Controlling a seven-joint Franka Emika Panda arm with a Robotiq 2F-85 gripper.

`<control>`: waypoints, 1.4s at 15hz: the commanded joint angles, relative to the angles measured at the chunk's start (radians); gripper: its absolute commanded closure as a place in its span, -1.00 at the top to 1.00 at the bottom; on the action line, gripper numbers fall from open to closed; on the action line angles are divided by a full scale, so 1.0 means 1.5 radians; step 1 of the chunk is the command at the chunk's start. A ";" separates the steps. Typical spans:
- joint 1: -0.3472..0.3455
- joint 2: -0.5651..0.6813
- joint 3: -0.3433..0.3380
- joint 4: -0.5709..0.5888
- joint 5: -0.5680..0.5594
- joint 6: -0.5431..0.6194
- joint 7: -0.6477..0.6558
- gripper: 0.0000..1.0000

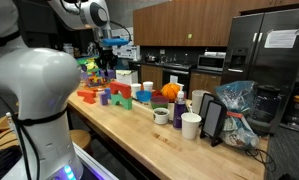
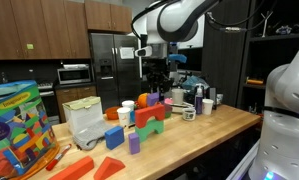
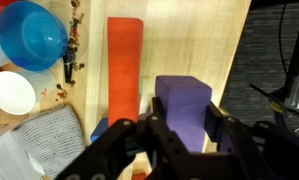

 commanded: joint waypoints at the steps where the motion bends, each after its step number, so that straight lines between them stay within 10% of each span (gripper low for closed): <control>1: 0.004 0.009 0.002 0.020 -0.004 -0.009 0.013 -0.67; 21: -0.007 0.099 0.016 0.110 -0.008 -0.023 0.036 -0.67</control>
